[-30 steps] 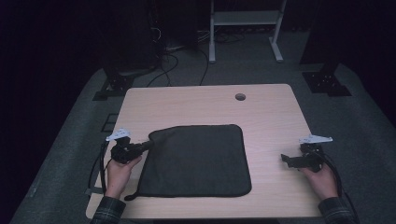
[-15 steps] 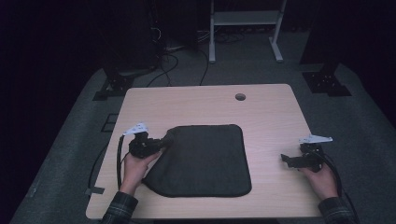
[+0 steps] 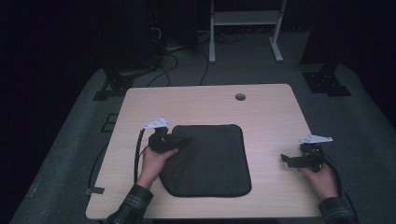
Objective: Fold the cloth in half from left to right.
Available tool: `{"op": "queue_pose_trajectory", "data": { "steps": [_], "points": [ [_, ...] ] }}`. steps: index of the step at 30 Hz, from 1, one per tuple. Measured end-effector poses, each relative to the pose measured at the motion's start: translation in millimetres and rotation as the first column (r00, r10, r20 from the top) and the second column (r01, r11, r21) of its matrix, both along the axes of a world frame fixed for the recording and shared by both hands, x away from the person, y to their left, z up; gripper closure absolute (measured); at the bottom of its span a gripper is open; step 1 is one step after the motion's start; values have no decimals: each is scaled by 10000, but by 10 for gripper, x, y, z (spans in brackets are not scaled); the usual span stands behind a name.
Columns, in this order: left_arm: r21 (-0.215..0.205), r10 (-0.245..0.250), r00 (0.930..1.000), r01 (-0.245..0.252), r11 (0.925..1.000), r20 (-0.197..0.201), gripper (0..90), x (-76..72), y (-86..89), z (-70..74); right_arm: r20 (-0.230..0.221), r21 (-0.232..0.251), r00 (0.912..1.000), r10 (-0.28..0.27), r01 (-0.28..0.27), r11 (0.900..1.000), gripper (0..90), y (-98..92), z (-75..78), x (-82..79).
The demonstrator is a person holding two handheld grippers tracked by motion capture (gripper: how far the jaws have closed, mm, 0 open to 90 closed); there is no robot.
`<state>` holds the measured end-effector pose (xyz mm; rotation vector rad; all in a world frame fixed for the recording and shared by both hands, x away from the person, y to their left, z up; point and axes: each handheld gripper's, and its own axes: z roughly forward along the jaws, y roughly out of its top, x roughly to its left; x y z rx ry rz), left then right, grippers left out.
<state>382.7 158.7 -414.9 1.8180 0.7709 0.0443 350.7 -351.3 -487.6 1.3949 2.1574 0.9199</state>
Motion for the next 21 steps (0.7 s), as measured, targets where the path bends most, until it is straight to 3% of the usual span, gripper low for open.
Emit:
{"op": "queue_pose_trajectory", "data": {
  "steps": [21],
  "points": [
    [200, -1158, 9932, 1160, 9930, -121, 879, 162, -706, -63, 1, -1, 10000, 23, -23, 10000, 19, 0, 0, 0]
  ]
}}
